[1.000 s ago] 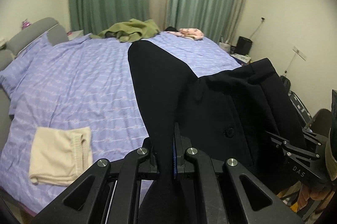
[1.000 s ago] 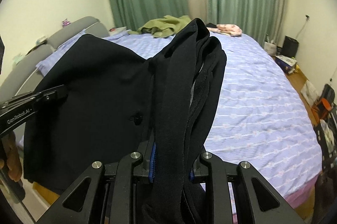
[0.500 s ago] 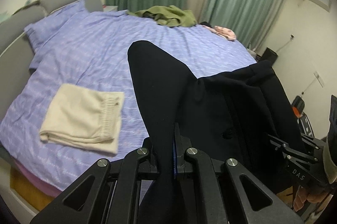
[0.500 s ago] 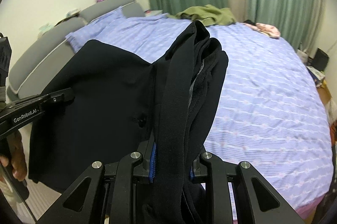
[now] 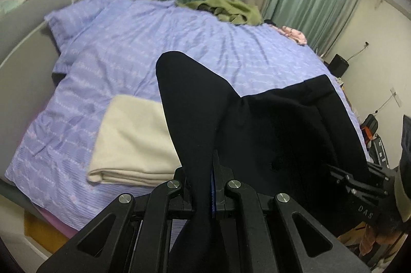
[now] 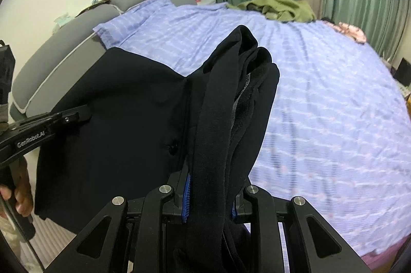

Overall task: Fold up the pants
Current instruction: 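Carry the folded trousers with both tools toward the beige cloth by the pillow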

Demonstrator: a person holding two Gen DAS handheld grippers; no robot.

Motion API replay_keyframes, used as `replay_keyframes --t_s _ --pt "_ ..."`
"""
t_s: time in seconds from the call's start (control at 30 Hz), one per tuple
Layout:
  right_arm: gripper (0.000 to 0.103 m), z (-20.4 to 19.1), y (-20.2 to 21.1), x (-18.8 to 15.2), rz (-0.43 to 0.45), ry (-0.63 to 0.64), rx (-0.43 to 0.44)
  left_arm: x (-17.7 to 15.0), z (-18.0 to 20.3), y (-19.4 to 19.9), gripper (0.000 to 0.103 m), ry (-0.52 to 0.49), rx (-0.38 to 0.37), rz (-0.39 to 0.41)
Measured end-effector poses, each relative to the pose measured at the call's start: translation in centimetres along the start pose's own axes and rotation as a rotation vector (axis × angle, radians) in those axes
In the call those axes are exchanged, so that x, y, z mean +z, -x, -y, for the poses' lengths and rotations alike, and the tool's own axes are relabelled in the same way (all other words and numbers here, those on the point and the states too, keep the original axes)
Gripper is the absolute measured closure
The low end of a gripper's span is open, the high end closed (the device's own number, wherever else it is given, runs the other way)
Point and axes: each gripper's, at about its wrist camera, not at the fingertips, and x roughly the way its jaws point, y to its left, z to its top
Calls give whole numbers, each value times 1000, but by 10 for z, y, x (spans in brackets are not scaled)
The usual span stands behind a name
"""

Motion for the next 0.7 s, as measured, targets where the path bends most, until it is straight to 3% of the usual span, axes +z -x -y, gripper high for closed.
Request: replay_keyframes --t_s 0.37,0.7 --pt "80 -75 -93 14 -139 18 55 9 -107 -46 94 37 14 -100" --pt "80 -72 -166 67 -147 -24 33 64 -153 -109 94 -5 -5 -75"
